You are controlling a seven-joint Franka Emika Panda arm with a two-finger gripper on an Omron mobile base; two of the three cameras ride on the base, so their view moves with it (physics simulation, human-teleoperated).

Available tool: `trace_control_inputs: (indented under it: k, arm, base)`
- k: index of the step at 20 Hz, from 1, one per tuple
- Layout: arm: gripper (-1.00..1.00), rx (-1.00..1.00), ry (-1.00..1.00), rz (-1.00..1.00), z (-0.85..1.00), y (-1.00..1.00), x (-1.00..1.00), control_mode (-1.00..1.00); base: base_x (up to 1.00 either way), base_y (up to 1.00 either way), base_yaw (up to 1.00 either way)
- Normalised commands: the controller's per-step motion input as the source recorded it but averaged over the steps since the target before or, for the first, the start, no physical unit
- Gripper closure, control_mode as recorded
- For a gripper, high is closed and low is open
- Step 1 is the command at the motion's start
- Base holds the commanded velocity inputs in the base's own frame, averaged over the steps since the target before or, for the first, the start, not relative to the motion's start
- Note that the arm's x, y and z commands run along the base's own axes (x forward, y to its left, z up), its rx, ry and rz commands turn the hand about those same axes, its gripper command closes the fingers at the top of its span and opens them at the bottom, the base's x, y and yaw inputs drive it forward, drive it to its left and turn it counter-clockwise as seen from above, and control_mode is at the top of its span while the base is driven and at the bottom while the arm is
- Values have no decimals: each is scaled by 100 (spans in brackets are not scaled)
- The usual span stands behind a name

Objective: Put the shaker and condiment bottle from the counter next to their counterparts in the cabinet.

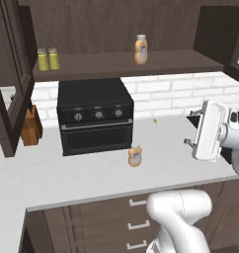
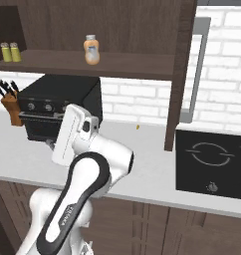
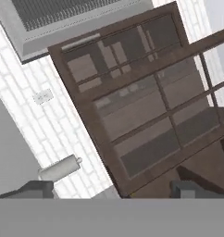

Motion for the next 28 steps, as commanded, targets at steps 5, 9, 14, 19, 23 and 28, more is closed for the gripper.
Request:
trace_control_inputs:
  k: [5,9,14,19,23,28]
  arm:
    - [-100,13,-28,0,-100,-12,8,-100]
    - [-100,3,-12,0,-100,-16,2,-100]
    - [-100,0,-5,0,-100,1,59,-100]
    - [-100,7,9,7,-65,-2,93,-100]
    - [-100,16,21,11,1,-43,89,-100]
    - [-100,-5,22,7,10,-43,40,-100]
  base:
    - [0,0,0]
    - [0,0,0]
    - [0,0,0]
    - [0,0,0]
    - [0,0,0]
    - [0,0,0]
